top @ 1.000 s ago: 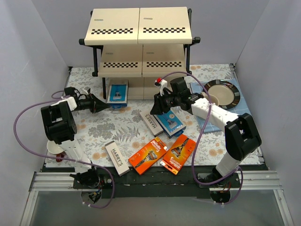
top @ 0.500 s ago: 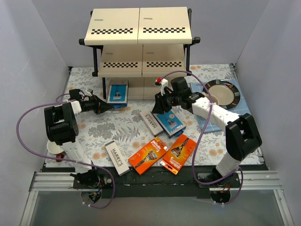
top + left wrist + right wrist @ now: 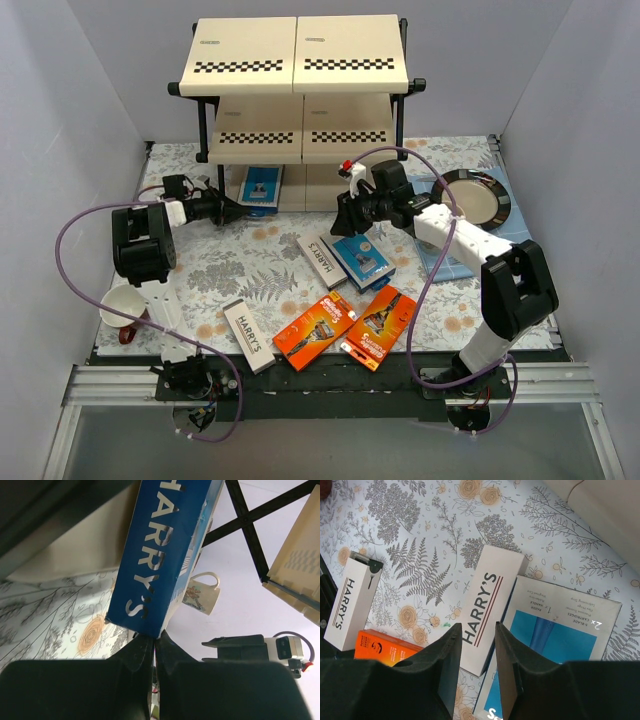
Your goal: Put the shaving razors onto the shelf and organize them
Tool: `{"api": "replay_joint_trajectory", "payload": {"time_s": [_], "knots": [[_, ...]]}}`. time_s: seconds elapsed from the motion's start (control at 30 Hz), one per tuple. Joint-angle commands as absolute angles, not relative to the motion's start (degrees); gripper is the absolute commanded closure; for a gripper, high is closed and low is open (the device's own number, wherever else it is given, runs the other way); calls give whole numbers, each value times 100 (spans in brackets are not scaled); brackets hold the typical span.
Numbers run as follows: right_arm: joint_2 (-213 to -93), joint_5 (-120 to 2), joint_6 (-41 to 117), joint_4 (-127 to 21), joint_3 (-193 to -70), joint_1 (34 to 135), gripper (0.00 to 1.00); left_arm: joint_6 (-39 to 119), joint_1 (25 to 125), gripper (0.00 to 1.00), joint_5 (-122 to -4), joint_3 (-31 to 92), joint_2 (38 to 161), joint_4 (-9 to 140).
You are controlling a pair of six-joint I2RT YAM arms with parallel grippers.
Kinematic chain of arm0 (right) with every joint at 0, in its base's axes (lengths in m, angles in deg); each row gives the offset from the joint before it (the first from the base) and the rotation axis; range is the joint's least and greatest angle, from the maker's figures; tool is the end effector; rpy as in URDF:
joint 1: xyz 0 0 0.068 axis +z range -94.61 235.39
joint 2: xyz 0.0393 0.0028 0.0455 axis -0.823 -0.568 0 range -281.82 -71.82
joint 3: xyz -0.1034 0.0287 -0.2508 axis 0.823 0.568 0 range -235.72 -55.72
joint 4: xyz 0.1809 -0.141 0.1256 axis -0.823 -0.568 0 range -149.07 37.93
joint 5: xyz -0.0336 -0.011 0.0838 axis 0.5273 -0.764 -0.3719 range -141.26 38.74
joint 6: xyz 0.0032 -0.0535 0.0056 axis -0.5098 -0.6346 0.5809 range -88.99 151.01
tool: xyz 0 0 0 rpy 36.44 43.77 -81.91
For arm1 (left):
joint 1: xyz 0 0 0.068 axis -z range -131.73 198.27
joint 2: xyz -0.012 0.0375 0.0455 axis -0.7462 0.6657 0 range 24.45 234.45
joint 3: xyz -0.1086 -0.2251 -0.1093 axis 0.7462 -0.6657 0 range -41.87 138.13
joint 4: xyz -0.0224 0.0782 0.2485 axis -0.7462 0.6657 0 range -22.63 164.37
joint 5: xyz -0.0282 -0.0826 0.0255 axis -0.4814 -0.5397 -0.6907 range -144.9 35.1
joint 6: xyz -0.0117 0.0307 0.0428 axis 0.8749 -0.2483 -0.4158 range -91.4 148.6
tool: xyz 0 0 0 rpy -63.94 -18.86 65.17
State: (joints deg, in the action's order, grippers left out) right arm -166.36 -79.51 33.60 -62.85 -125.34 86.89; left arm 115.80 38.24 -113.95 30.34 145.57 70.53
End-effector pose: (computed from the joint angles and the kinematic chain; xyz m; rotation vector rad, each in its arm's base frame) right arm 0.3101 0.2098 0.2663 -0.8335 2.0829 0.8698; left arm 0.4183 0.0428 0.1215 1.5394 -1.9989 1.6268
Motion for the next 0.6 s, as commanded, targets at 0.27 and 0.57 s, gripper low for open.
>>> {"api": "replay_joint_trajectory", "payload": {"time_s": [0.27, 0.57], "knots": [[-16867, -7904, 3119, -6490, -12866, 8597, 60, 12211, 4088, 100, -11326, 3477, 14846, 6351], [-16561, -7413, 2539, -7421, -12788, 8597, 56, 12423, 4079, 89, -11519, 3179, 14224, 6173]]}}
